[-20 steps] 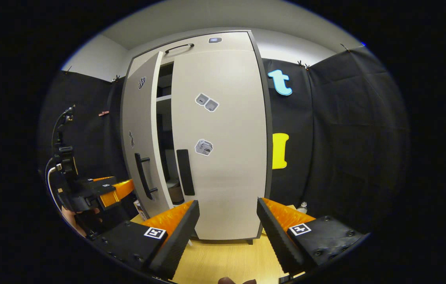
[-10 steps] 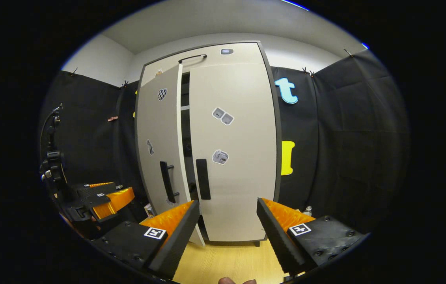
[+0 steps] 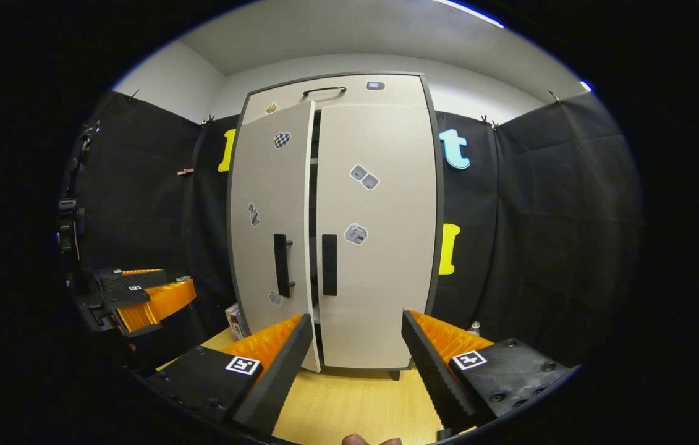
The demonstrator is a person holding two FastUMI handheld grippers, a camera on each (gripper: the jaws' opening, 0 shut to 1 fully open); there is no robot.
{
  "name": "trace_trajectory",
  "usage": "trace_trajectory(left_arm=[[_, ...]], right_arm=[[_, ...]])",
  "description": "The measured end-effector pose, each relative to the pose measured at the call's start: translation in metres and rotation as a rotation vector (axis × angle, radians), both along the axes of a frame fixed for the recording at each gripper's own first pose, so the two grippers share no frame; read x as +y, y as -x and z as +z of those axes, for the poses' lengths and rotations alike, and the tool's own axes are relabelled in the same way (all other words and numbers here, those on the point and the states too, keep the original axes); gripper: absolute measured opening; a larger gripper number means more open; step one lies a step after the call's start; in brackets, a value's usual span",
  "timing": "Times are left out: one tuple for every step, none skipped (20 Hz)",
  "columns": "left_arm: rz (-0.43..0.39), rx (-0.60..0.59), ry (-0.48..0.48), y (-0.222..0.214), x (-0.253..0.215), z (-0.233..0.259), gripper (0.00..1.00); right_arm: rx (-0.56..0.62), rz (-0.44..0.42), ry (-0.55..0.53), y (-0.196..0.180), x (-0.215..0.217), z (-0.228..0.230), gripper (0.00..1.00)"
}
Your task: Grab one shoe with the right hand and put it into the shoe cabinet, grab the other shoe with the left hand and put it into the shoe cabinet; then close the right door with the right hand and the left door with the left hand.
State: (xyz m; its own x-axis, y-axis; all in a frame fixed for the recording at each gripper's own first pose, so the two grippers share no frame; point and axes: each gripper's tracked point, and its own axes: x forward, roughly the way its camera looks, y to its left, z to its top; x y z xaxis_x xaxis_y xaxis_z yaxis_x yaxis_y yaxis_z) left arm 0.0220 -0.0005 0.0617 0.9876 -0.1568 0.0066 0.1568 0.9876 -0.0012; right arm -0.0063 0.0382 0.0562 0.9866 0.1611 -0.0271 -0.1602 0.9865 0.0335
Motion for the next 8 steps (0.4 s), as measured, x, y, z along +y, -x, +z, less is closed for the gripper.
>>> trace_trajectory(left_arm=[[0.003,0.008,-0.005,0.0,0.0,-0.006,0.94],[0.008,0.013,-0.009,-0.001,0.001,-0.01,0.94],[0.013,0.018,-0.012,-0.002,0.002,-0.012,0.94],[0.016,0.019,-0.014,-0.004,0.004,-0.012,0.94],[0.017,0.021,-0.017,-0.006,0.005,-0.01,0.94],[0.02,0.013,-0.021,-0.009,0.007,-0.006,0.94],[0.021,0.005,-0.03,-0.012,0.008,0.0,0.94],[0.022,-0.004,-0.039,-0.016,0.008,0.005,0.94]], right_arm=[[0.0,0.004,0.001,0.0,0.003,0.0,0.96],[-0.001,0.011,0.003,0.0,0.007,0.0,0.96],[-0.003,0.014,0.006,-0.002,0.01,0.001,0.96],[-0.007,0.019,0.004,-0.004,0.013,0.004,0.96],[-0.011,0.025,-0.003,-0.005,0.017,0.007,0.95],[-0.017,0.028,-0.011,-0.006,0.02,0.011,0.95],[-0.025,0.028,-0.012,-0.007,0.022,0.015,0.94],[-0.036,0.026,-0.01,-0.008,0.022,0.021,0.94]])
